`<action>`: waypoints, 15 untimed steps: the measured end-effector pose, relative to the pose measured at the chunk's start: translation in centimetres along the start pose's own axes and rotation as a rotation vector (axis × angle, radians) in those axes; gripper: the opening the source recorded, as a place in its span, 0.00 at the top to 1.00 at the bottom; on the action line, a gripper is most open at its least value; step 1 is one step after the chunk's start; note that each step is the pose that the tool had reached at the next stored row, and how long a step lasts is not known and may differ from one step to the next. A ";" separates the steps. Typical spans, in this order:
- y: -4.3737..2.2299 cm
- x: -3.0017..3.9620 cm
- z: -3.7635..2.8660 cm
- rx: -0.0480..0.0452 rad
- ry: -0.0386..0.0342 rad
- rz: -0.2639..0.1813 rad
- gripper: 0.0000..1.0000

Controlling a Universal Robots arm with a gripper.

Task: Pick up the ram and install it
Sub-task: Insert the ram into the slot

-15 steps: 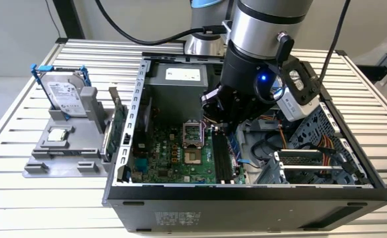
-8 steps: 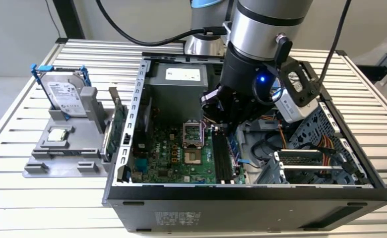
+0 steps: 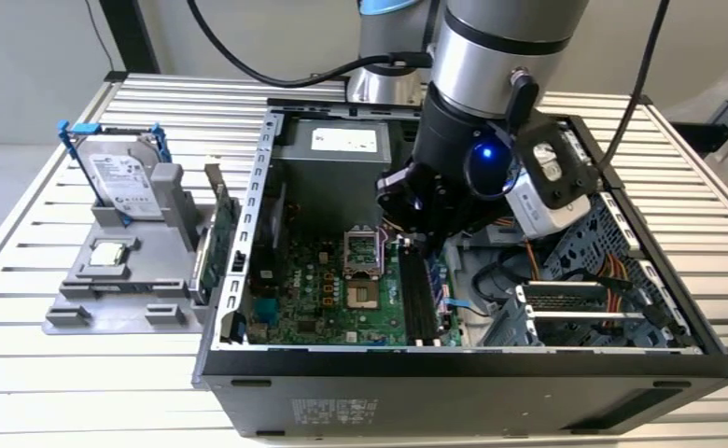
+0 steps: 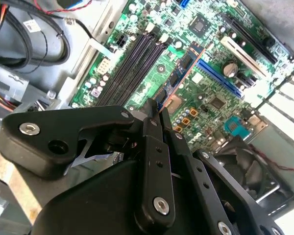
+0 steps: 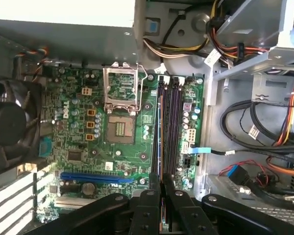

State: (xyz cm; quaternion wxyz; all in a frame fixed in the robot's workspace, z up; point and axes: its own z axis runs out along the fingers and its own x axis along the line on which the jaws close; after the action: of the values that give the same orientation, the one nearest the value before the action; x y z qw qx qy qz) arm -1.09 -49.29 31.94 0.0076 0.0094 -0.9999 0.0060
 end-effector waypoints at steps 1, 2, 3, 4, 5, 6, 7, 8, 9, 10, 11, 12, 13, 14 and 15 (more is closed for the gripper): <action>0.00 0.00 0.03 -0.0001 0.0002 0.016 1.00; 0.00 0.00 0.05 -0.0002 0.0005 0.031 1.00; 0.00 0.01 0.08 -0.0005 0.0007 0.048 1.00; 0.00 0.00 0.11 -0.0007 0.0009 0.064 1.00; 0.00 0.00 0.13 -0.0009 0.0011 0.080 1.00; 0.00 0.00 0.18 -0.0012 0.0012 0.094 1.00; 0.00 0.00 0.22 -0.0015 0.0013 0.107 1.00; 0.00 0.00 0.27 -0.0018 0.0015 0.120 1.00; 0.00 0.00 0.32 -0.0020 0.0017 0.136 1.00; 0.00 0.00 0.37 -0.0021 0.0019 0.150 1.00; 0.00 -0.01 0.43 -0.0023 0.0020 0.163 1.00; 0.00 -0.01 0.47 -0.0024 0.0022 0.175 1.00; 0.00 -0.01 0.49 -0.0024 0.0023 0.185 1.00; 0.00 -0.01 0.52 -0.0025 0.0024 0.194 1.00; 0.00 0.00 0.54 -0.0025 0.0025 0.200 1.00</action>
State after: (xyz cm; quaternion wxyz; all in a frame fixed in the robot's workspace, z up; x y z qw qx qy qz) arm -1.09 -49.29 31.39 0.0083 -0.0905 -0.9958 0.0055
